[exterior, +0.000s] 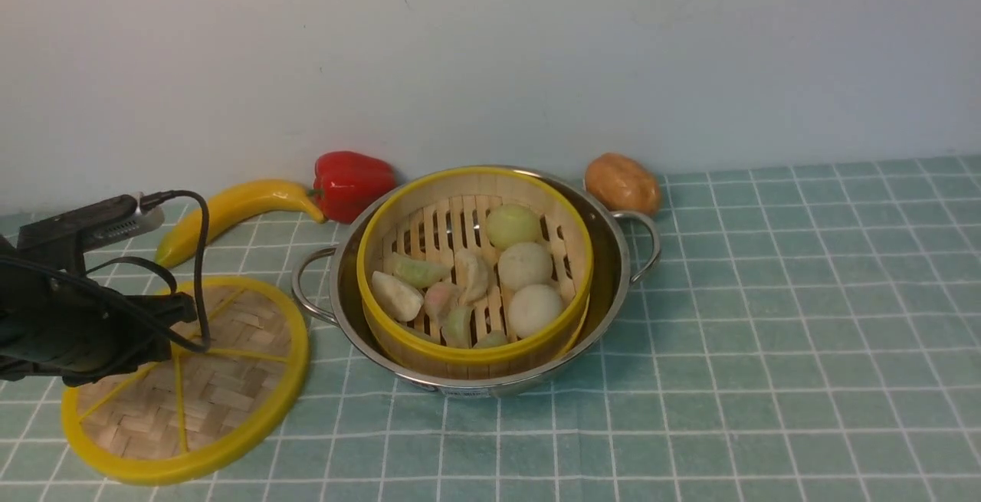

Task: Place the steamer in the pot on the blue tablecloth, and put the lid on the steamer.
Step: 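Grasp the bamboo steamer lid lying on the table by its centre knob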

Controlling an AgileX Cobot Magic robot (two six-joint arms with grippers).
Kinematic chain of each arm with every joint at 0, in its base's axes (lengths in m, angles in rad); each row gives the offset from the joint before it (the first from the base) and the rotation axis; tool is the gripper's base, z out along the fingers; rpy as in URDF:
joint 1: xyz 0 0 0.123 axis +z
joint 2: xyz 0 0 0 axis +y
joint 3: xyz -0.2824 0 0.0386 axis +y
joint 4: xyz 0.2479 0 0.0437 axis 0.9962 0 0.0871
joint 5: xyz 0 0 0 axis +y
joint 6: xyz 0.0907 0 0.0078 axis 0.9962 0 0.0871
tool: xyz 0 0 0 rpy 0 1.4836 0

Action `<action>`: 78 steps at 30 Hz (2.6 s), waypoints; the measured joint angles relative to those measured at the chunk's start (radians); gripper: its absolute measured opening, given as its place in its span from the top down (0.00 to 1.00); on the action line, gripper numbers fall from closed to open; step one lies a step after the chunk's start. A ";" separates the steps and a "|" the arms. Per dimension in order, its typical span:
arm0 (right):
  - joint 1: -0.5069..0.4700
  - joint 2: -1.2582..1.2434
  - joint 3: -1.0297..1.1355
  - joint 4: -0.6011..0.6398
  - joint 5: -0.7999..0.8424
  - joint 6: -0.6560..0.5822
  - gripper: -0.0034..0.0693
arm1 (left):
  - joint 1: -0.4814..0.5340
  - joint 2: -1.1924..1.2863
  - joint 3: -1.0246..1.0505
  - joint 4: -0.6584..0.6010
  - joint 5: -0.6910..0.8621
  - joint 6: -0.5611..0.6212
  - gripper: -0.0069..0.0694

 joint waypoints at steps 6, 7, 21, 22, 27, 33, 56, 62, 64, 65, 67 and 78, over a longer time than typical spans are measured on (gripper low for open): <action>0.000 -0.053 0.000 -0.005 0.001 -0.003 0.24 | 0.000 0.002 0.000 -0.016 -0.029 0.001 0.59; 0.000 -0.053 0.000 -0.007 0.001 -0.003 0.24 | 0.000 0.002 0.000 -0.023 -0.030 0.001 0.59; 0.000 -0.045 0.110 -0.008 0.004 -0.003 0.24 | -0.050 0.002 0.000 -0.112 -0.064 0.116 0.59; 0.000 -0.045 0.125 -0.008 0.005 -0.003 0.24 | -0.052 0.002 0.000 -0.112 -0.068 0.121 0.59; 0.000 -0.044 0.185 -0.008 0.007 -0.003 0.24 | -0.053 0.002 0.000 -0.111 -0.079 0.123 0.59; 0.000 -0.044 0.190 -0.008 0.008 -0.005 0.24 | -0.053 0.002 0.000 -0.101 -0.100 0.123 0.59; 0.000 -0.044 0.191 -0.006 0.008 -0.005 0.24 | -0.053 0.098 -0.009 -0.082 -0.137 0.122 0.70; 0.000 -0.044 0.191 -0.007 0.008 -0.005 0.24 | -0.053 0.098 -0.011 -0.085 -0.132 0.121 0.75; 0.000 -0.044 0.191 -0.007 0.008 -0.005 0.24 | -0.053 0.098 -0.011 -0.085 -0.132 0.121 0.75; 0.000 -0.044 0.191 -0.007 0.008 -0.005 0.24 | -0.053 0.098 -0.011 -0.085 -0.132 0.121 0.75; 0.000 -0.044 0.191 -0.007 0.008 -0.005 0.24 | -0.053 0.098 -0.011 -0.085 -0.132 0.121 0.75; 0.000 -0.044 0.191 -0.007 0.008 -0.004 0.24 | -0.053 0.034 -0.120 0.024 0.089 0.093 0.75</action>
